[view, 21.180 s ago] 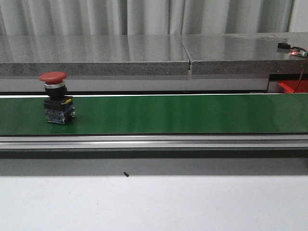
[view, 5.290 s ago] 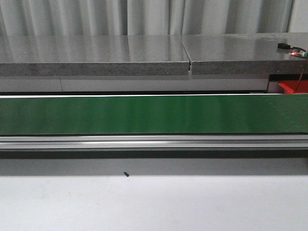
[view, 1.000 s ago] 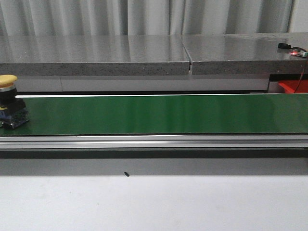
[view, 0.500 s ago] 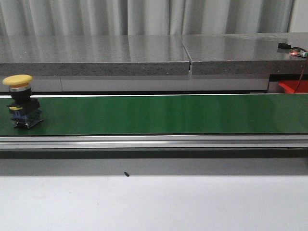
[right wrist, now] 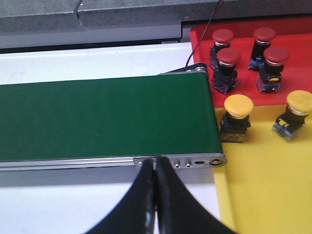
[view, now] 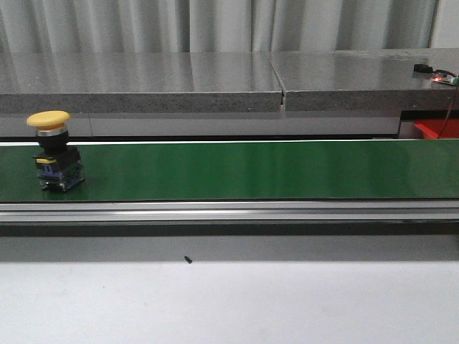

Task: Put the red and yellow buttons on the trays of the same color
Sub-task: 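Lower the second yellow button onto the belt and open the left gripper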

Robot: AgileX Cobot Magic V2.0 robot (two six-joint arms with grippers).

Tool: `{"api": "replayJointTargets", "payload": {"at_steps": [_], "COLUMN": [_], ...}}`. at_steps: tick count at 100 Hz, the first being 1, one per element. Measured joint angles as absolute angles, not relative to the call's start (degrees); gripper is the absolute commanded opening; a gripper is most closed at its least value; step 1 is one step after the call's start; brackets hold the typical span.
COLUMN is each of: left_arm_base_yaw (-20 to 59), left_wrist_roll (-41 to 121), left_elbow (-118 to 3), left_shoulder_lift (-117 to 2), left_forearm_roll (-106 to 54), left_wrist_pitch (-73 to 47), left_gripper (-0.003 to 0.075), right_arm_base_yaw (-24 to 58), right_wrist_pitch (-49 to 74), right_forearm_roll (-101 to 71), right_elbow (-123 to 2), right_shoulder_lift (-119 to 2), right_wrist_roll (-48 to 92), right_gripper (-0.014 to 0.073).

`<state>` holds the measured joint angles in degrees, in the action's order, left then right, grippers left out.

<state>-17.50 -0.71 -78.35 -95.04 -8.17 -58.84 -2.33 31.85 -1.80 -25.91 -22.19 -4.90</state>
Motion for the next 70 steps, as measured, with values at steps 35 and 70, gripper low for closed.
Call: {"api": "replayJointTargets", "payload": {"at_steps": [35, 70], "left_arm_base_yaw": [-17.5, -17.4], "left_wrist_roll": [-0.7, 0.8], "left_elbow": [-76.2, -76.3], "left_shoulder_lift": [-98.5, -99.5], "left_forearm_roll": [-8.2, -9.7], "left_wrist_pitch": [-58.5, -58.7], "left_gripper": [0.0264, 0.0601], "right_arm_base_yaw": [-2.3, -2.3], "right_wrist_pitch": [31.8, 31.8], "right_forearm_roll": [-1.8, -1.8], "right_elbow": [-25.9, -25.9], "right_shoulder_lift": [-22.2, -22.2], "right_wrist_roll": [-4.9, -4.9], "right_gripper": [-0.0066, -0.0066]}}
